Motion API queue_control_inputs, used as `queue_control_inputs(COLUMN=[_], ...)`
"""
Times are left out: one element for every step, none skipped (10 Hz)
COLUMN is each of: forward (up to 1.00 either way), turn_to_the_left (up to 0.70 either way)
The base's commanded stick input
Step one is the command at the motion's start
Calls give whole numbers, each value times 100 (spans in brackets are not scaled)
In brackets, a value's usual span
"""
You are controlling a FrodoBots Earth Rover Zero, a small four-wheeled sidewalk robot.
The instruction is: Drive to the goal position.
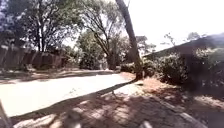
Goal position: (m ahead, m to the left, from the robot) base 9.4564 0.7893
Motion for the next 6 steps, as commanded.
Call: queue_control_inputs(forward=[70,70,70,70,70,70], turn_to_the_left=[0,0,0,0,0,0])
